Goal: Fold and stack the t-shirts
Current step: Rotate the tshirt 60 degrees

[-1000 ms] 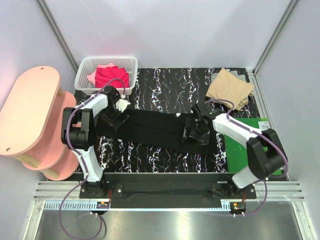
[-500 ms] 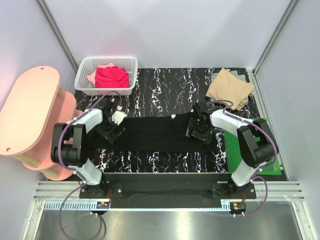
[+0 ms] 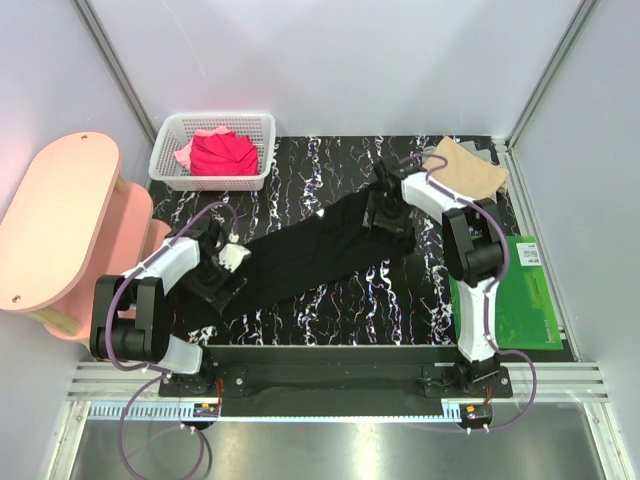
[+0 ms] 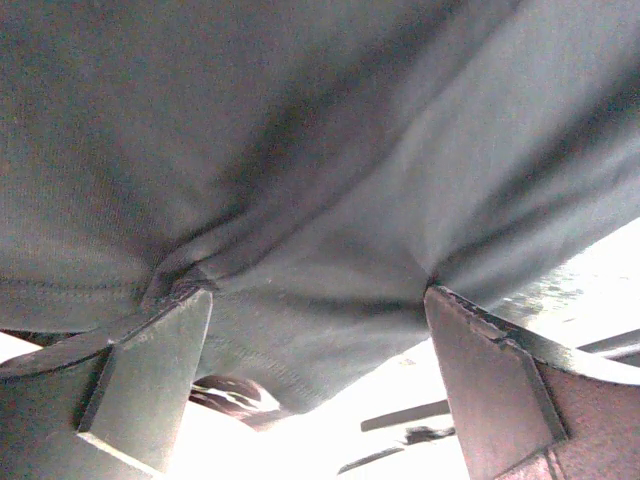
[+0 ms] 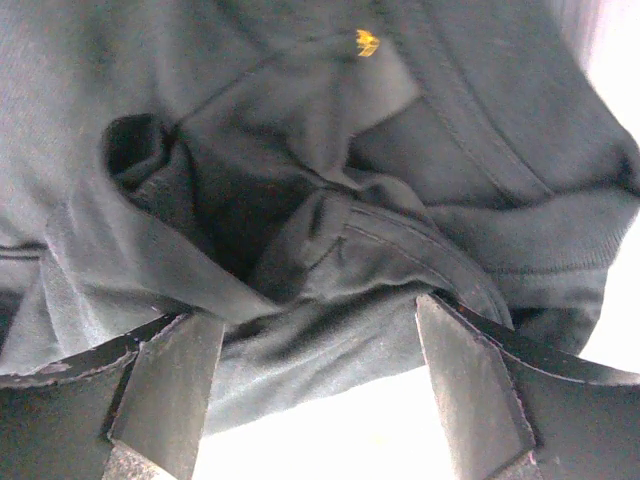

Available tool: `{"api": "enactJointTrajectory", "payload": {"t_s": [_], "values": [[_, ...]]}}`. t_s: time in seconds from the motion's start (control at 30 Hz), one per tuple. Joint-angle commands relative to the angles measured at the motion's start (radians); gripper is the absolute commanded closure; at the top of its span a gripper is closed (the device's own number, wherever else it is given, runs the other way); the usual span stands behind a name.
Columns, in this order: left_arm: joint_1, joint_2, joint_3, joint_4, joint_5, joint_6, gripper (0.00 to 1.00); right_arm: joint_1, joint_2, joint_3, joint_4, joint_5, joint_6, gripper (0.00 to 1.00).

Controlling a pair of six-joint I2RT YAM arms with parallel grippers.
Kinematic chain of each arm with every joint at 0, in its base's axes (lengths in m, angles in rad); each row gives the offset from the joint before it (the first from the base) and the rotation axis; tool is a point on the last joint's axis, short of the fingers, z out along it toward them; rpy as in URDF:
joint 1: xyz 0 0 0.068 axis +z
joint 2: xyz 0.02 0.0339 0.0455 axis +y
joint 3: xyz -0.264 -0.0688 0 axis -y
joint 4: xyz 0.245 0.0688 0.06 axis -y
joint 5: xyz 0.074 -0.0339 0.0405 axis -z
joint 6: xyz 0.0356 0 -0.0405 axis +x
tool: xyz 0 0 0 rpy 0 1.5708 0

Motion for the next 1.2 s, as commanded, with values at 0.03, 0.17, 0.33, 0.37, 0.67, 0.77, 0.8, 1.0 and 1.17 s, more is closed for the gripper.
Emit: {"api": "enactJointTrajectory", "payload": {"t_s": [0.03, 0.17, 0.33, 0.37, 0.67, 0.77, 0.8, 1.0, 1.17], "values": [[-0.024, -0.027, 0.118, -0.085, 0.139, -0.156, 0.04, -0.077, 0.215, 0.312, -0.058, 0.067, -0.054, 0.18], [-0.09, -0.047, 0.183, -0.172, 0.167, -0.149, 0.02, -0.111, 0.374, 0.602, -0.118, 0.029, -0.066, 0.18], [-0.162, -0.006, 0.292, -0.256, 0.244, -0.131, 0.02, -0.124, 0.589, 1.024, -0.306, 0.017, -0.088, 0.18], [-0.172, 0.008, 0.298, -0.257, 0.244, -0.134, 0.02, -0.128, 0.657, 1.145, -0.328, 0.009, -0.086, 0.19], [-0.209, 0.097, 0.319, -0.202, 0.248, -0.163, 0.02, -0.15, 0.609, 1.137, -0.27, 0.036, -0.121, 0.21], [-0.207, 0.065, 0.369, -0.203, 0.244, -0.171, 0.01, -0.102, 0.455, 1.005, -0.144, 0.174, -0.195, 0.19], [-0.206, 0.054, 0.378, -0.202, 0.226, -0.172, 0.01, -0.09, 0.419, 0.979, -0.094, 0.194, -0.221, 0.18], [-0.066, 0.028, 0.396, -0.1, 0.129, -0.154, 0.01, -0.024, 0.249, 0.977, -0.113, 0.136, -0.215, 0.17], [0.052, 0.054, 0.349, -0.049, 0.031, -0.099, 0.01, 0.05, 0.164, 0.884, -0.165, 0.012, -0.2, 0.17]]}}
